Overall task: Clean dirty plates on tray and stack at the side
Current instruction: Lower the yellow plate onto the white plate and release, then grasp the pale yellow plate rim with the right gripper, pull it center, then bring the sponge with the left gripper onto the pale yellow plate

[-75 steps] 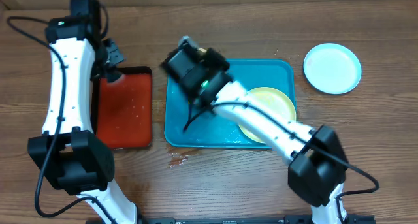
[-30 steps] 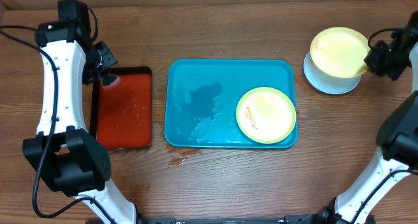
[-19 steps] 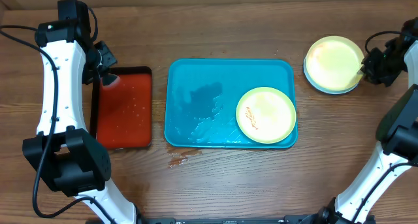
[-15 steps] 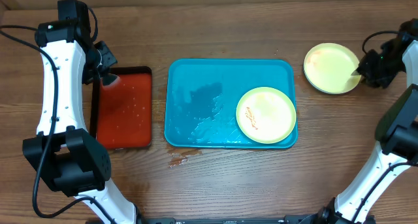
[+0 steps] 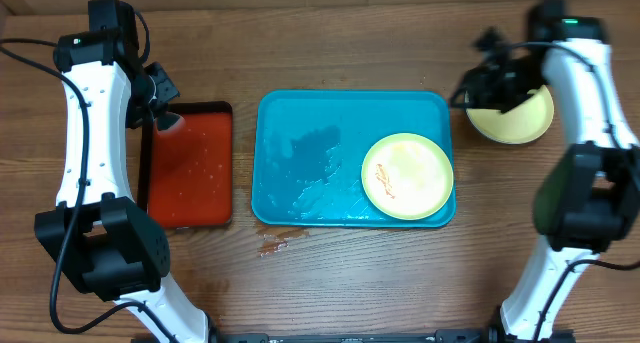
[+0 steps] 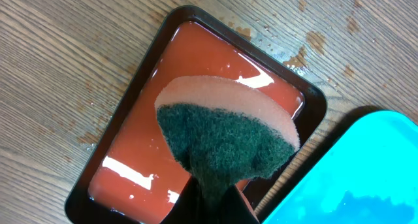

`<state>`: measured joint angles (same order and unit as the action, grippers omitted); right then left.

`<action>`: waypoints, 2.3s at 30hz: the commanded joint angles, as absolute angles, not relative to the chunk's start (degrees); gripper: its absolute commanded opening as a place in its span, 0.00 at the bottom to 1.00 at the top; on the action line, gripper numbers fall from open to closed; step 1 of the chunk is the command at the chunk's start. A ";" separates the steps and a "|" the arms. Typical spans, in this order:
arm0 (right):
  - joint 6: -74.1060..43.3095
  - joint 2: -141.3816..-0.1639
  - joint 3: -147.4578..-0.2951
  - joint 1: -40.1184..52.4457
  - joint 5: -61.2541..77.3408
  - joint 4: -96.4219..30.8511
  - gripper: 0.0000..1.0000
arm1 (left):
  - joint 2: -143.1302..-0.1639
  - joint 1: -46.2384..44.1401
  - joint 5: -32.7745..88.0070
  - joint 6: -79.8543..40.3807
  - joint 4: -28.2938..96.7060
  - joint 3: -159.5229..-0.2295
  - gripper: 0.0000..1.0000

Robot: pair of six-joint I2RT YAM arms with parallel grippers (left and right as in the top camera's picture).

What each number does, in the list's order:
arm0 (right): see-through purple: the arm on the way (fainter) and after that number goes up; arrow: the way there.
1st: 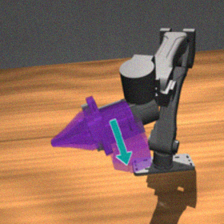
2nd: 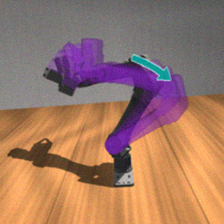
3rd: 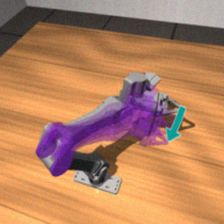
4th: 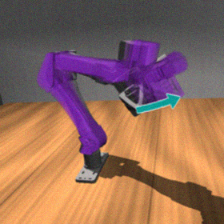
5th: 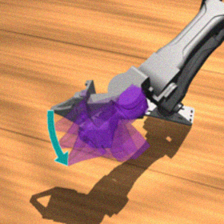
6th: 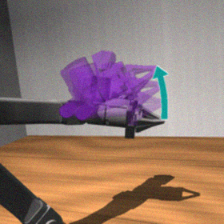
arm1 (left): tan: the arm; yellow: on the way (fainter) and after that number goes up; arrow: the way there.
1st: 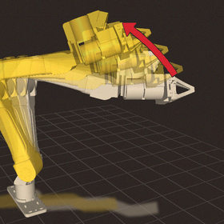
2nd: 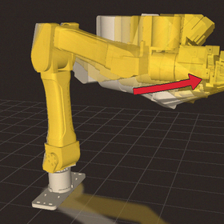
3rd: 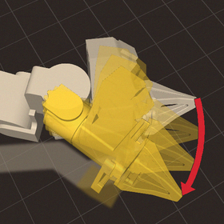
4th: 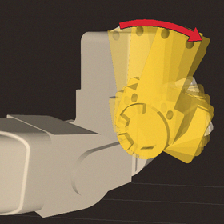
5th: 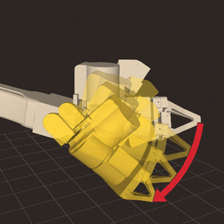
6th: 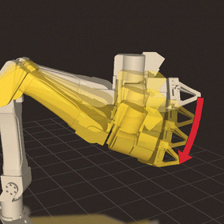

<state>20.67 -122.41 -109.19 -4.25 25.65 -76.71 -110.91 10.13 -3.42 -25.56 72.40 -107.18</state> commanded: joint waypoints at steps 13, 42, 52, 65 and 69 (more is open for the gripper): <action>24.88 -122.50 -94.11 6.42 8.32 -67.77 0.55 | -111.26 10.09 -2.94 -25.71 72.10 -107.07 0.04; 7.27 -122.50 -89.14 7.79 15.53 -72.99 0.27 | -111.26 9.41 2.48 -22.15 71.44 -107.07 0.04; -3.53 -122.50 -89.14 13.87 5.15 -73.32 0.37 | -111.26 3.46 4.97 -19.42 70.74 -107.07 0.04; -8.99 -122.50 -89.08 15.62 16.16 -66.32 0.05 | -111.26 -7.31 9.10 -19.49 70.02 -104.42 0.04; -13.43 -122.50 -89.08 18.13 16.16 -62.61 0.04 | -111.26 -11.00 10.68 -20.16 67.02 -101.10 0.04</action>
